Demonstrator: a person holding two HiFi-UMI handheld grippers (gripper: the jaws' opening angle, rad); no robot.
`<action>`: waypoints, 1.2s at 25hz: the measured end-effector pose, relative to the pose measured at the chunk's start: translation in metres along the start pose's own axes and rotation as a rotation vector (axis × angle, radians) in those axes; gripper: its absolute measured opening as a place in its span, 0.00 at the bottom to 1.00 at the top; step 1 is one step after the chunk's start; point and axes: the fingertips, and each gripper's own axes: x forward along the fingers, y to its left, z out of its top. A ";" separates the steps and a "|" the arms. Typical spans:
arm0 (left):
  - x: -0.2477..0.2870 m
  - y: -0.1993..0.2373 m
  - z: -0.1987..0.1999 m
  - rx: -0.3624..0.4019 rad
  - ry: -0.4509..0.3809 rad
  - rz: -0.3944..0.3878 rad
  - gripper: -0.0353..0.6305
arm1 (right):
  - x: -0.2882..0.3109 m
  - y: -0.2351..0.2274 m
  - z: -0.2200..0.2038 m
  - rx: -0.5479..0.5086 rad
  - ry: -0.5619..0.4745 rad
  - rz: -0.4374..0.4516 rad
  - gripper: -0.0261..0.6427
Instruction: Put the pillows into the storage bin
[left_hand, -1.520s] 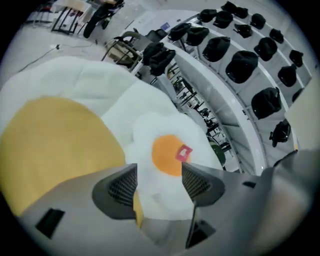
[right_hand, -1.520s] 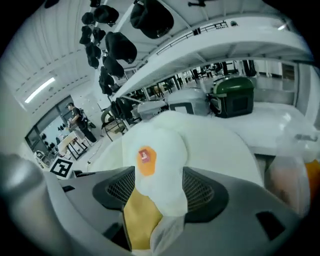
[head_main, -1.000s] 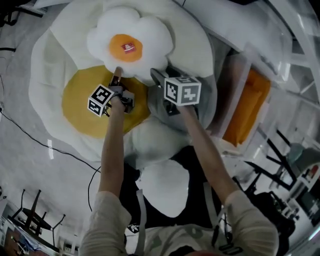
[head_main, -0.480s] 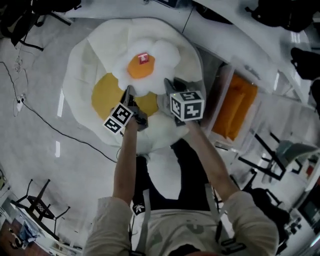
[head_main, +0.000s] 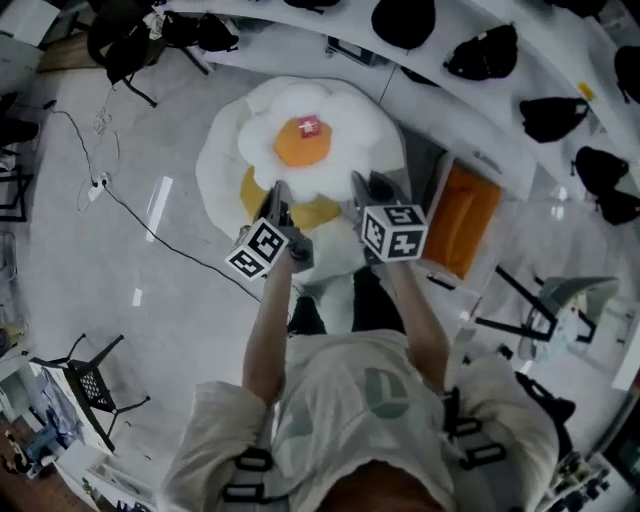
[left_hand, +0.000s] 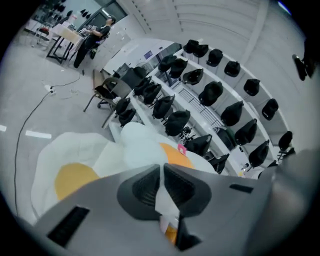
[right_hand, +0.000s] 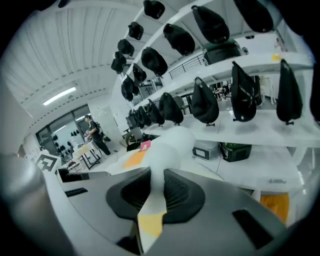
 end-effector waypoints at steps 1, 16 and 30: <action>-0.018 -0.008 0.010 0.011 -0.021 -0.017 0.09 | -0.014 0.015 0.008 -0.018 -0.021 0.011 0.12; -0.151 -0.013 0.071 0.060 -0.128 -0.175 0.09 | -0.098 0.141 0.020 -0.072 -0.195 0.025 0.12; -0.098 -0.173 -0.061 0.196 0.120 -0.444 0.09 | -0.246 -0.016 0.001 0.105 -0.347 -0.262 0.12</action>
